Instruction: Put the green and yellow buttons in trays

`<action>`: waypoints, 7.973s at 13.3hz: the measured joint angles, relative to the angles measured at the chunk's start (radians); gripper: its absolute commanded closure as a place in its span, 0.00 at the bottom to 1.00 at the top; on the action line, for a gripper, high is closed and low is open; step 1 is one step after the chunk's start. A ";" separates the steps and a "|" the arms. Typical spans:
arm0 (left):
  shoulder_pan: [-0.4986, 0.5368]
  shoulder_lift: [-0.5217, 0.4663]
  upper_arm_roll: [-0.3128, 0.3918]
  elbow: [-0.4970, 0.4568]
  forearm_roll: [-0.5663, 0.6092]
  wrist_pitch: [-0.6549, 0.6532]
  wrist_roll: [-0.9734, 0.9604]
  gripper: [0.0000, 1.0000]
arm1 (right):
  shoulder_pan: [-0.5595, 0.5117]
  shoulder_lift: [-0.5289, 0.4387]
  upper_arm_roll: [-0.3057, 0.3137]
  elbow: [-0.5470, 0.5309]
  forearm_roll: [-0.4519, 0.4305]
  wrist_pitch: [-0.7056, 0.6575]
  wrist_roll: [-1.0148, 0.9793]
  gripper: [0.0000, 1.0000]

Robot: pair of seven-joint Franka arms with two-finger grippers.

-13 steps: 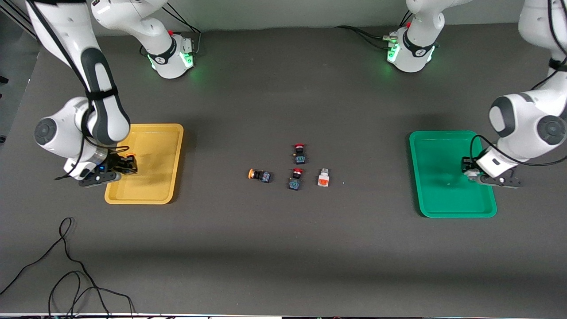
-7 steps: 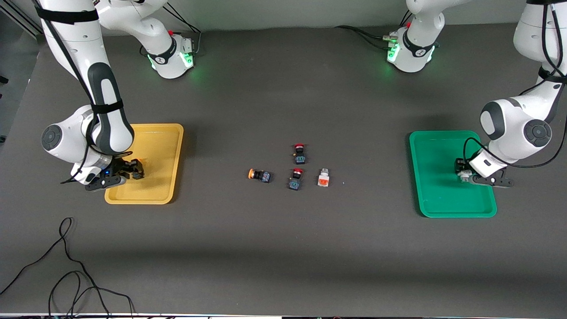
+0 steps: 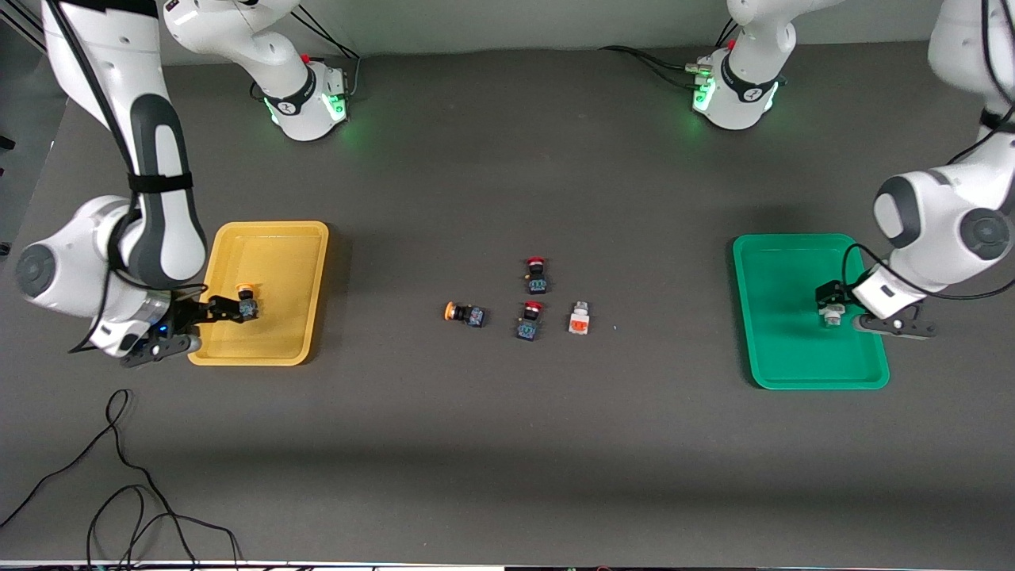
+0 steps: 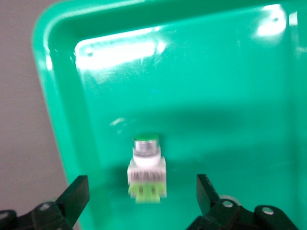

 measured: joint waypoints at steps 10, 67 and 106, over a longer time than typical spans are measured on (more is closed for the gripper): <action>-0.209 -0.185 -0.043 0.566 -0.086 -0.963 -0.290 0.01 | 0.330 0.079 0.020 0.295 -0.054 -0.195 0.248 0.00; -0.267 0.048 -0.010 0.587 -0.049 -0.754 -0.337 1.00 | 0.431 0.007 -0.321 -0.121 0.004 0.000 0.121 1.00; -0.242 -0.162 -0.060 0.678 -0.002 -1.012 -0.252 0.00 | 0.253 -0.087 -0.187 0.438 -0.202 -0.722 0.282 0.00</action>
